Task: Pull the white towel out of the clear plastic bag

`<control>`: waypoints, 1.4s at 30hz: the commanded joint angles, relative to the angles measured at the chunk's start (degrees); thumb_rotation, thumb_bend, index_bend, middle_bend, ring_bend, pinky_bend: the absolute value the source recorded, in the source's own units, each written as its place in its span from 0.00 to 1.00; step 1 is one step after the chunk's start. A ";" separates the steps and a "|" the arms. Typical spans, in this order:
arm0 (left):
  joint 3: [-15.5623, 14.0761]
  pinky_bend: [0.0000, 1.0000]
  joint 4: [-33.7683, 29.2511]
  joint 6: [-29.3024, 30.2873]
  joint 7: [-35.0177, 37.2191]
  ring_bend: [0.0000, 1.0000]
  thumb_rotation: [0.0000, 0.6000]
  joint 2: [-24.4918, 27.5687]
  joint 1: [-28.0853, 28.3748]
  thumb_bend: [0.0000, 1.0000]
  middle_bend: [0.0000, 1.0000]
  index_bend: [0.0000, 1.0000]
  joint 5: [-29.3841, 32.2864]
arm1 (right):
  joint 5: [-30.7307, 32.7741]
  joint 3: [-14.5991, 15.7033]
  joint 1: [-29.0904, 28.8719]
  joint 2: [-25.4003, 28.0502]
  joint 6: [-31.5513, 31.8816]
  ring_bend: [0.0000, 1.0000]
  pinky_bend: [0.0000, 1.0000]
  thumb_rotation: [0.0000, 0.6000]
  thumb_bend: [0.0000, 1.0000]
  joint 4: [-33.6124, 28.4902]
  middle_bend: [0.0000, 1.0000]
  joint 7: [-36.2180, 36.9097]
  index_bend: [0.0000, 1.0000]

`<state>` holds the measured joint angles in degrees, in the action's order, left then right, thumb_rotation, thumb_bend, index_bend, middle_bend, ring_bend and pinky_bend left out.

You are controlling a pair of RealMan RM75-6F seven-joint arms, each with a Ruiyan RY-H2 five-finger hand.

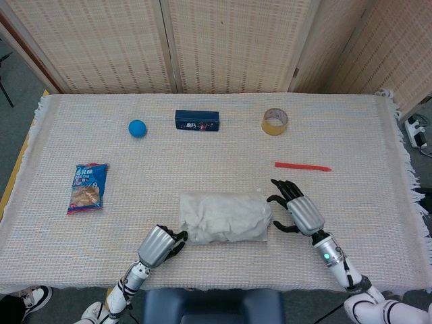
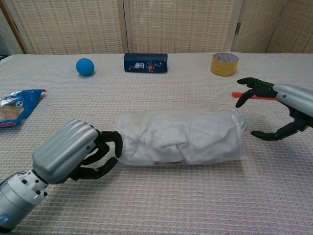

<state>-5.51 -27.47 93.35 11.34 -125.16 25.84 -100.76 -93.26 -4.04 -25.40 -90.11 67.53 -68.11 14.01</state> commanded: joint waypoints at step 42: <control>2.72 1.00 2.08 -1.02 0.75 1.00 1.00 2.98 1.45 0.60 1.00 0.76 2.86 | 5.07 -1.35 -0.18 -3.43 5.54 0.00 0.00 1.00 0.38 6.58 0.08 -1.49 0.67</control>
<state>-2.93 -25.58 92.38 12.02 -122.31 27.21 -98.04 -88.58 -5.07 -25.66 -93.90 73.15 -61.36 12.58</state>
